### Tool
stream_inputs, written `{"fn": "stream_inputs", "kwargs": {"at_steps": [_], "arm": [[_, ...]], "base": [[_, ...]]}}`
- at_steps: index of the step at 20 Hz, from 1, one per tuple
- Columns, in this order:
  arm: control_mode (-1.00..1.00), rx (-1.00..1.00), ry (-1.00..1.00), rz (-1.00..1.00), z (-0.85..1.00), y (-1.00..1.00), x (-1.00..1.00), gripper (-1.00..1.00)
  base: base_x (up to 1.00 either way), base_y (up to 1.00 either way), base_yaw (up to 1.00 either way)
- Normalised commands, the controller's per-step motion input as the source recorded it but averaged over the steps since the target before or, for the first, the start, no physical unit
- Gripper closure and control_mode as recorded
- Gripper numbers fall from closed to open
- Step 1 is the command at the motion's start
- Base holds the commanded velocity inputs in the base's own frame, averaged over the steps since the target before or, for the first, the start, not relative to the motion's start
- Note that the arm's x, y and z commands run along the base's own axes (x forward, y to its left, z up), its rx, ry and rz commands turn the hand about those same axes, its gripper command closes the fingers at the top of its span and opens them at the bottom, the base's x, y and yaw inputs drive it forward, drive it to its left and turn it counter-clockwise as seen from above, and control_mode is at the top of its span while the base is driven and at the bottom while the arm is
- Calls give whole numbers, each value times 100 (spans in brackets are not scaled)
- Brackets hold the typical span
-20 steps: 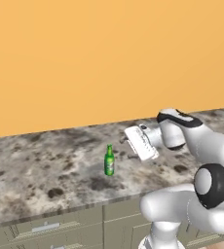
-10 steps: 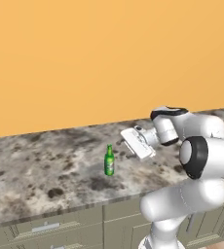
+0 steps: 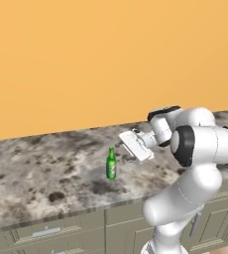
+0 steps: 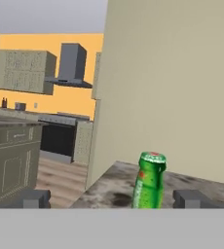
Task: Place the drinks on the dining counter in a tight cluster.
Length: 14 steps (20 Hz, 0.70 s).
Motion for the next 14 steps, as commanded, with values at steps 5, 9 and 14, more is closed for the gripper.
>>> {"fn": "stream_inputs", "kwargs": {"at_steps": [5,9,14], "arm": [[-100,0,0,0,-11,21,1,-100],[-100,0,1,0,-13,9,8,-100],[-100,0,5,0,-14,5,12,-100]], "base": [[0,0,0],[0,0,0],[0,0,0]]}}
